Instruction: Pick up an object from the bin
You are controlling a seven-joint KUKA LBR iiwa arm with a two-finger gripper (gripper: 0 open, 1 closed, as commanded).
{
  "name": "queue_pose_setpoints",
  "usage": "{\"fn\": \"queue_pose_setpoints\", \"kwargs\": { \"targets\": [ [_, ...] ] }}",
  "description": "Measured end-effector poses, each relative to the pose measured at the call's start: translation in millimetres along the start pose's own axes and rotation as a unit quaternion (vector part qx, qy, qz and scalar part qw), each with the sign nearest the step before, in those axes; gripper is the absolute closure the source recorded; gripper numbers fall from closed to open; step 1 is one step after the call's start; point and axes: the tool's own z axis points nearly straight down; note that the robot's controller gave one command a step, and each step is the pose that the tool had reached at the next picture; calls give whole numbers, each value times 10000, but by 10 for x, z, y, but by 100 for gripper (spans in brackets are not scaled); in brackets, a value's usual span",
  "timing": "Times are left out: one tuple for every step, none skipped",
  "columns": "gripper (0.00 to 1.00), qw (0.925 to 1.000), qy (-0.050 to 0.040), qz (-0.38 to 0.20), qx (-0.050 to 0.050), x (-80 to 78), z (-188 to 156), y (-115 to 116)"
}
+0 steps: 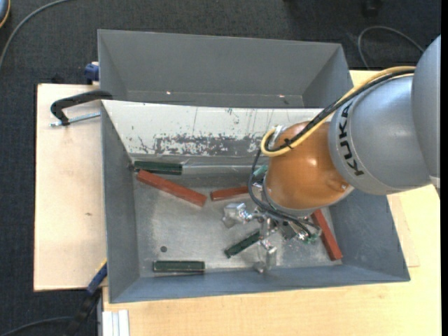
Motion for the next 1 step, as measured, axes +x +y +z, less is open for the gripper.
{"fn": "queue_pose_setpoints", "kwargs": {
  "targets": [
    [100,10000,-12,8,8,-6,-13,-7]
  ]
}}
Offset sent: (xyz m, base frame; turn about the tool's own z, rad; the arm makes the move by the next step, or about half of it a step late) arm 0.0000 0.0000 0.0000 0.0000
